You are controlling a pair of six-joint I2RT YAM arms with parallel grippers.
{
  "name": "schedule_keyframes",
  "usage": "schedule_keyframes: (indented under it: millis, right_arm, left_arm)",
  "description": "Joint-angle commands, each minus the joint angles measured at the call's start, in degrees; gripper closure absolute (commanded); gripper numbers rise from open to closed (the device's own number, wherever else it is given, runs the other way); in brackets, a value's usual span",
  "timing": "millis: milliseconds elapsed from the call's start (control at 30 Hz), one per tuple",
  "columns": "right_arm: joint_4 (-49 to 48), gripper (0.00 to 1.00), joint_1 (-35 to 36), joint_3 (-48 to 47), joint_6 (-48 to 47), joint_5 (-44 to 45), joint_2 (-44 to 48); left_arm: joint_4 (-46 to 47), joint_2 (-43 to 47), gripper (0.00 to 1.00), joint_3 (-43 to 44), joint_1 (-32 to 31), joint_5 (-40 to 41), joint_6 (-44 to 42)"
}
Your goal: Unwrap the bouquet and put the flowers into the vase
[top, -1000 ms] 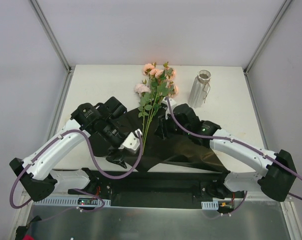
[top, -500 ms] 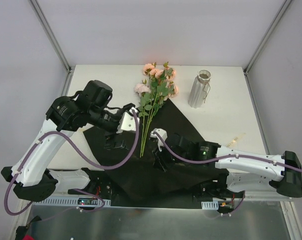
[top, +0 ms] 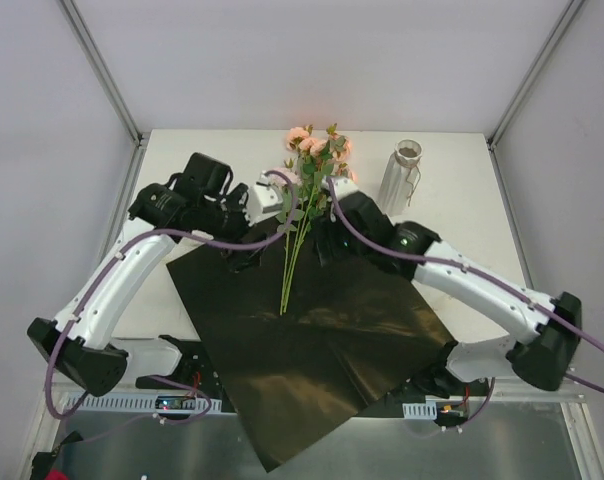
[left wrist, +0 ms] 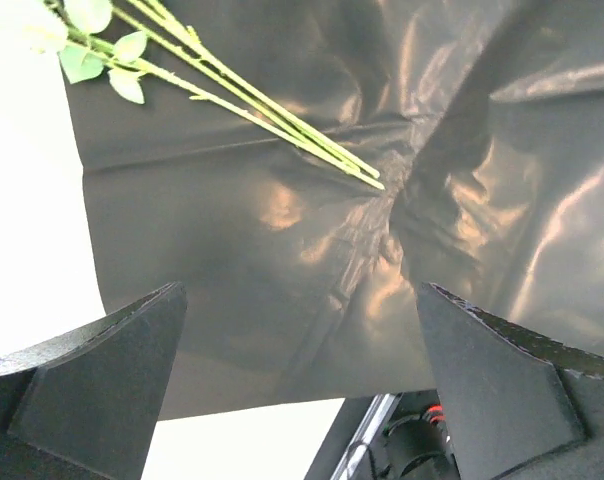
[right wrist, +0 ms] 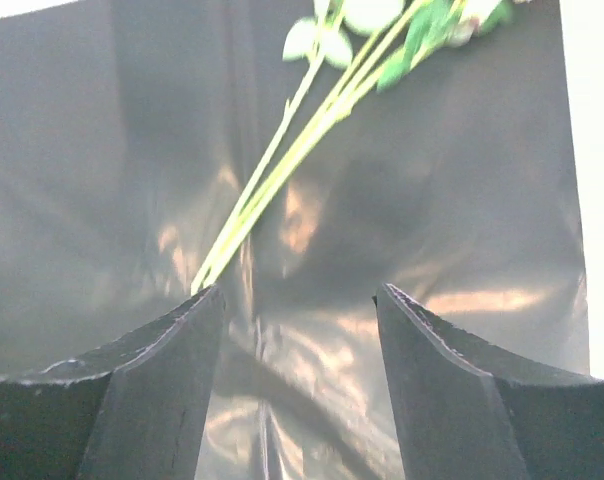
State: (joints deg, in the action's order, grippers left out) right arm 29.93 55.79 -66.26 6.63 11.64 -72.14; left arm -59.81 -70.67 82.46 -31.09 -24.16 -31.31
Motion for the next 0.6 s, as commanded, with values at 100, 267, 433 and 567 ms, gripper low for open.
schedule_keyframes:
  millis: [100, 267, 433, 567]
  right_arm:
    - [-4.52, 0.47, -8.85, -19.77, -2.94, -2.31, -23.09]
    - [-7.34, 0.55, -14.21, -27.95, -0.66, -4.86, -35.24]
    - [-9.99, 0.59, -17.64, -34.00, 2.07, -7.68, -44.83]
    - [-11.03, 0.59, -18.44, -35.52, 2.51, -8.21, -48.18]
  left_arm:
    - [6.90, -6.84, 0.06, -0.54, 11.22, -3.09, 7.14]
    - [10.76, -9.65, 0.13, -3.79, 12.02, 2.27, 8.02]
    - [12.44, -11.06, 0.13, -5.55, 12.46, 3.85, 9.34]
    - [13.05, -11.59, 0.14, -7.48, 12.55, 5.27, 8.55]
